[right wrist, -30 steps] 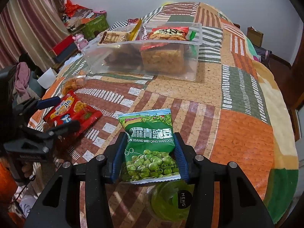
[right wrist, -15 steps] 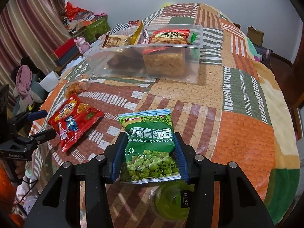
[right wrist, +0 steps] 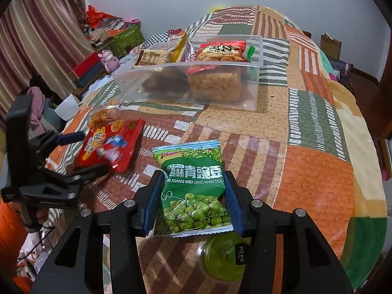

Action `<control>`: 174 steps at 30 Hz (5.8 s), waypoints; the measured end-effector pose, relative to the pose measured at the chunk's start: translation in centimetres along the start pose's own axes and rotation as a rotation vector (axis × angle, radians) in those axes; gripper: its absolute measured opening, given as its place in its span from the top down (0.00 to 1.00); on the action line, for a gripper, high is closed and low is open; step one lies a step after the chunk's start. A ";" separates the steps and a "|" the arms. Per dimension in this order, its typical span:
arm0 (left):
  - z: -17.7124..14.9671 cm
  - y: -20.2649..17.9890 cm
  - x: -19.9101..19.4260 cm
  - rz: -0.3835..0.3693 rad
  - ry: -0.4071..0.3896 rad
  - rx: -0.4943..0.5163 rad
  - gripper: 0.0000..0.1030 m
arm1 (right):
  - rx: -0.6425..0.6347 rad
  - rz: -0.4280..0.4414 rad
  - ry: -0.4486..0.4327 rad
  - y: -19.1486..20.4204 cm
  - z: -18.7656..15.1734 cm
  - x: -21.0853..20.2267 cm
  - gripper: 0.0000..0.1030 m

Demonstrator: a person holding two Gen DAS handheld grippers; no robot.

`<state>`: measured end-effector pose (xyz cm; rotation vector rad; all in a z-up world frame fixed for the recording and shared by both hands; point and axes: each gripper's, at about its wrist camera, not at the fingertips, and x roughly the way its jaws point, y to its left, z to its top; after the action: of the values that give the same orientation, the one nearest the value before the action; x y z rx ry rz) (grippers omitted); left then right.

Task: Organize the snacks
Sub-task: 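Grasp the red chip bag with the left gripper while the right holds the pea bag, then carry both bags over the clear box and open both grippers to drop them, then grasp the green jelly cup with the right gripper while the left grasps the orange snack bag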

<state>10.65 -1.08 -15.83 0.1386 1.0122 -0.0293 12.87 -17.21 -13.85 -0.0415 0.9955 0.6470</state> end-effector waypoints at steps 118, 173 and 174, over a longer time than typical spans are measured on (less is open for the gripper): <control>9.6 3.9 -6.8 -0.166 -0.301 -0.168 0.16 | -0.082 -0.164 -0.240 1.8 8.7 -4.9 0.33; 2.7 13.5 5.5 -0.075 0.015 -0.219 0.03 | 0.027 0.012 -0.048 2.3 3.3 1.9 0.58; 2.8 13.4 5.5 -0.086 0.018 -0.210 0.03 | 0.027 0.013 -0.045 2.3 3.4 2.1 0.58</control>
<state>17.16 12.08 -17.66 -0.0972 1.0328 0.0000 14.99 -13.23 -13.01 0.0038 0.9619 0.6439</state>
